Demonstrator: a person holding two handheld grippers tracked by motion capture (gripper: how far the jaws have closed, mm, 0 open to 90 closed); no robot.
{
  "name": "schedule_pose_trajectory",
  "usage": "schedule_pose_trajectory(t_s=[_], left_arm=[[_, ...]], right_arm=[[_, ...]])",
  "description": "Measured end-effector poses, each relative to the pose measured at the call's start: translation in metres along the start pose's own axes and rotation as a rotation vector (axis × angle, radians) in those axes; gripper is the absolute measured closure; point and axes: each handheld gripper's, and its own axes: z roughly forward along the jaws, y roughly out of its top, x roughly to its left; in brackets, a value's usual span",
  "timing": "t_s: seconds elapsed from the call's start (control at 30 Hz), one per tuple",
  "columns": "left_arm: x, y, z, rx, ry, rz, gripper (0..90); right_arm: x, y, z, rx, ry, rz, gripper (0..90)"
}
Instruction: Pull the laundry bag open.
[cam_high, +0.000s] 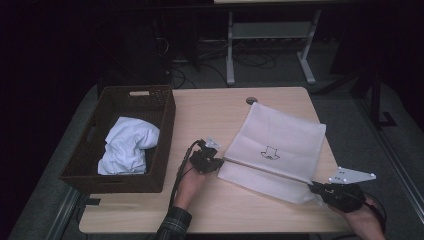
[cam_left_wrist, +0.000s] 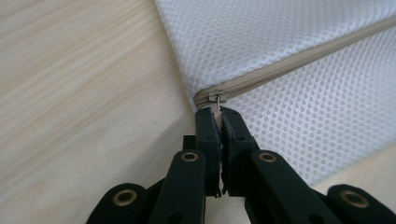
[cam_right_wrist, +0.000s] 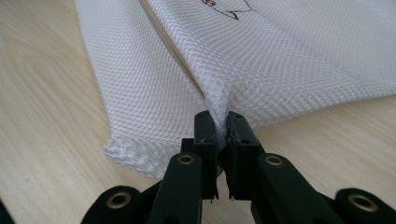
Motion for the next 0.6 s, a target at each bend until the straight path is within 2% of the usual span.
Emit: schedule_pose_trajectory(t_s=[0.07,0.13,0.33,0.6], left_arm=[[0.000,0.001,0.001,-0.011,-0.004,-0.004,87.2],[0.001,0.001,0.001,-0.020,-0.029,-0.012,87.1],[0.000,0.009,0.006,-0.018,-0.042,0.007,87.0],[0.001,0.032,0.019,-0.024,-0.072,0.032,86.6]], right_arm=[[0.001,0.001,0.001,0.012,-0.019,-0.018,83.7],[0.000,0.000,0.000,0.009,-0.017,-0.008,83.5],[-0.007,-0.004,0.002,0.029,-0.033,0.012,82.4],[-0.017,-0.010,0.003,0.055,-0.074,0.041,80.5]])
